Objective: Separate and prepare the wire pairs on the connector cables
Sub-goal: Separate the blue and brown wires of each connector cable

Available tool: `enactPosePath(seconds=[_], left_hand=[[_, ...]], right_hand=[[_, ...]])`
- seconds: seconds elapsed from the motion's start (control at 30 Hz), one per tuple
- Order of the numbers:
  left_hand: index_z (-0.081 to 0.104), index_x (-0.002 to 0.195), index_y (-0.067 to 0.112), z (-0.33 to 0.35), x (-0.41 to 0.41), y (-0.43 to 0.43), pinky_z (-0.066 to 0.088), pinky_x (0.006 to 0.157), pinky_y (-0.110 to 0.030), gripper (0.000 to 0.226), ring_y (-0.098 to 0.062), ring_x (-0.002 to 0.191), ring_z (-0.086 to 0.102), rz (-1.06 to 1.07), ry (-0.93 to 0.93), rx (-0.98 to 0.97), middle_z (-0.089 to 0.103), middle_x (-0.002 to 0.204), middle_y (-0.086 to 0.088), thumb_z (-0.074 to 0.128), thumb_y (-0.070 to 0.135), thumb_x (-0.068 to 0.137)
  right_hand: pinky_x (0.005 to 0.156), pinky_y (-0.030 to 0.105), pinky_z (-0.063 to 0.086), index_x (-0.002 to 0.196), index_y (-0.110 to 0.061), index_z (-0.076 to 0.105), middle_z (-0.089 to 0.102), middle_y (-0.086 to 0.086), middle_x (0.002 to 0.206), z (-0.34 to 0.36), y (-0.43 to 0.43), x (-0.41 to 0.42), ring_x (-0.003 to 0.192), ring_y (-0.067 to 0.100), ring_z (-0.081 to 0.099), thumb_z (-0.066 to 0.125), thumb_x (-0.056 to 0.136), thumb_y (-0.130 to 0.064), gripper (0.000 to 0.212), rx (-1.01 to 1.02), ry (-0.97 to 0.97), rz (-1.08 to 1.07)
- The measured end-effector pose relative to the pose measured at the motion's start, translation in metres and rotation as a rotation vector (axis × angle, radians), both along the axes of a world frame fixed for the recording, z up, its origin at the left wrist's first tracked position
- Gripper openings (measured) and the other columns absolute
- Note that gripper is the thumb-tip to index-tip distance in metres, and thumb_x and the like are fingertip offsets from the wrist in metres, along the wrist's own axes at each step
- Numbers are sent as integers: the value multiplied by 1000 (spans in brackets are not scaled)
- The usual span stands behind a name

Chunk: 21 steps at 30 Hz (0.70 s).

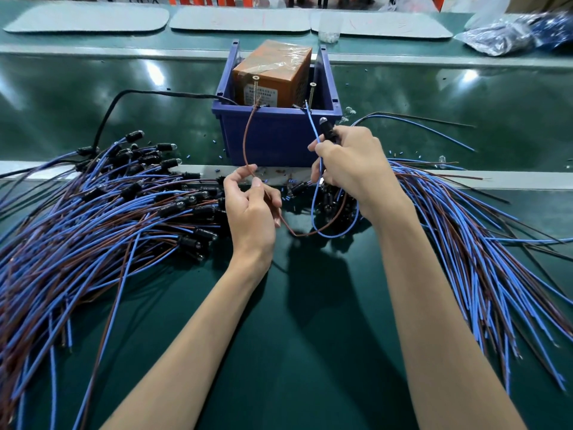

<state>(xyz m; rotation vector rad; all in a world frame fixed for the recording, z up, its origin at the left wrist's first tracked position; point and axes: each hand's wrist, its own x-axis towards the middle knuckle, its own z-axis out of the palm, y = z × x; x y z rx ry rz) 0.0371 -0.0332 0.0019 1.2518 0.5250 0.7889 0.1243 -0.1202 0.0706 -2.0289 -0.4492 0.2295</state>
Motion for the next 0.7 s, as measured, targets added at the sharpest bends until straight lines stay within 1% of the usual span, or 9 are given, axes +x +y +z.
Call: enactPosePath(seconds=[0.13,0.27,0.4,0.43,0.47,0.5,0.57,0.6,0.7], left_hand=[[42,98,23,1,0,0,32,39,-18,22,-5,41,41,16,-8,-8,51,46,9,30,5,101],[42,98,23,1,0,1,32,39,-18,23,-5,42,41,31,-13,-25,52,46,9,30,5,101],[42,98,23,0,0,2,32,39,-18,22,-6,41,41,38,-11,-35,52,46,9,30,6,101],[42,98,23,0,0,2,32,39,-18,22,-6,41,41,40,-11,-36,52,46,9,29,6,101],[42,98,23,0,0,2,32,39,-18,22,-6,41,41,42,-12,-38,52,46,9,29,6,101],[42,98,23,0,0,2,32,39,-18,22,-6,41,41,44,-13,-40,52,46,9,29,5,101],[42,98,23,0,0,3,32,39,-17,23,-5,40,41,48,-14,-46,52,46,9,29,5,101],[42,97,23,0,1,3,32,39,-17,22,-6,40,40,50,-16,-49,52,46,9,29,5,101],[42,97,23,0,1,2,31,38,-17,21,-6,39,39,53,-21,-62,52,46,9,30,6,102]], right_hand=[[50,20,37,72,-4,63,64,0,47,0,-2,3,34,4,43,49,81,-12,20,6,11,-66],[55,25,42,52,-9,60,66,3,50,-1,-3,7,38,9,44,51,79,-14,28,15,0,-146],[55,28,43,45,-8,62,65,5,50,-2,-2,10,44,18,45,53,76,-14,33,50,9,-225],[55,29,43,44,-16,66,65,6,50,-2,-2,10,46,20,46,53,75,-15,33,64,11,-238],[56,30,44,43,-31,67,65,6,50,-1,-2,10,47,21,46,53,74,-15,38,75,12,-248],[56,30,43,41,-37,65,64,5,49,-1,-3,10,48,22,46,52,73,-15,41,78,14,-252],[58,31,44,40,-16,64,64,5,48,-2,-3,12,49,22,47,52,74,-15,36,74,21,-267],[59,32,44,38,-9,59,65,5,49,-2,-3,13,50,23,47,52,74,-15,37,71,25,-276],[62,35,46,39,-7,56,64,5,48,-3,-3,13,53,25,48,51,73,-13,35,83,29,-292]])
